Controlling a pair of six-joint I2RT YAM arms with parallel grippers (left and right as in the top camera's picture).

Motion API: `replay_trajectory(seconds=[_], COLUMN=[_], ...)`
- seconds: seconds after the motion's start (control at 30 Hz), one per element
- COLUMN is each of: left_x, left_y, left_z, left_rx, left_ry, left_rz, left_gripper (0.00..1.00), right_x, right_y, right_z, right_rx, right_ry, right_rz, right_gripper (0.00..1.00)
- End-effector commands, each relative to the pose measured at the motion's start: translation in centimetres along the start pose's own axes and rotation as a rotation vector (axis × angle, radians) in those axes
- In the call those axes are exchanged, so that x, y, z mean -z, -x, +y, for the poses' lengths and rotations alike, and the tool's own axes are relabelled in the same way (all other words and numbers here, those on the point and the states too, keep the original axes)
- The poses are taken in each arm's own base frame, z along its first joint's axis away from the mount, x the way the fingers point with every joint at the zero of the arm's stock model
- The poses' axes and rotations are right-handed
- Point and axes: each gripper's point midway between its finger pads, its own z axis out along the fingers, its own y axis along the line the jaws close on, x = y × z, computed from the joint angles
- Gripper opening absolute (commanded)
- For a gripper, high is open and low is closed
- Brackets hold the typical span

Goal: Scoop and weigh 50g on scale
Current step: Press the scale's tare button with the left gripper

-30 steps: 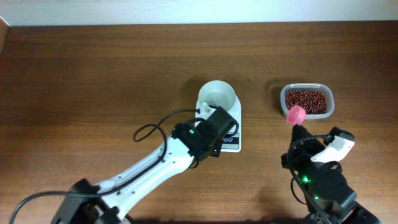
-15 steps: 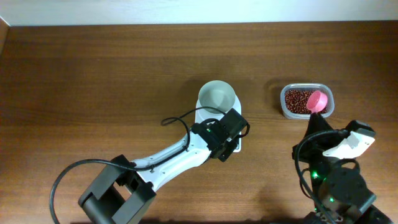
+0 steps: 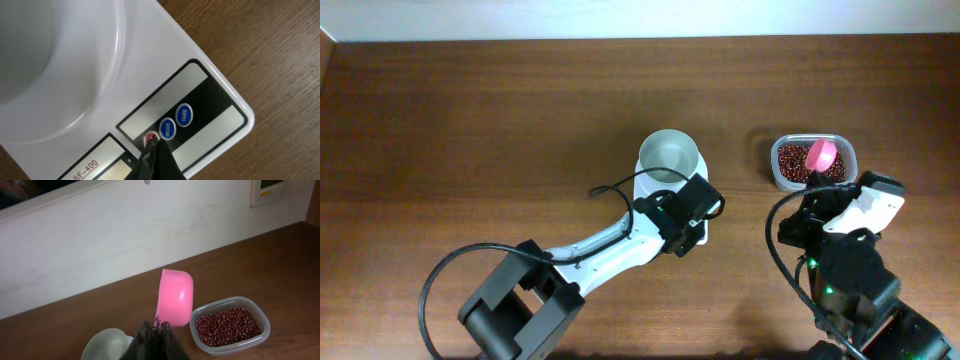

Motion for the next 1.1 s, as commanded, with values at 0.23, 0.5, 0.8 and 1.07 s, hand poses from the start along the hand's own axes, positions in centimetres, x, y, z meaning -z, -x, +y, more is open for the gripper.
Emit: replay_trajectory(seconds=[0.23, 0.5, 0.8, 1.07], left_x=[-0.8, -1.2, -2.3, 7.4], left_y=[0.0, -0.2, -1.0, 4.7], left_z=[0.2, 0.4, 0.7, 2.6], left_rx=[-0.029, -0.029, -0.049, -0.016], left_ry=[0.018, 0.020, 0.023, 0.050], left_rz=[0.008, 0.017, 0.052, -0.146], left_gripper=[0.00, 0.00, 0.00, 0.00], right_x=[0.2, 0.2, 0.2, 0.2], right_y=[0.6, 0.6, 0.4, 0.6], right_z=[0.1, 0.2, 0.6, 0.7], right_rx=[0.003, 0.003, 0.003, -0.007], right_ry=[0.000, 0.003, 0.026, 0.031], right_rz=[-0.012, -0.010, 0.003, -0.006], right_gripper=[0.04, 0.04, 0.04, 0.04])
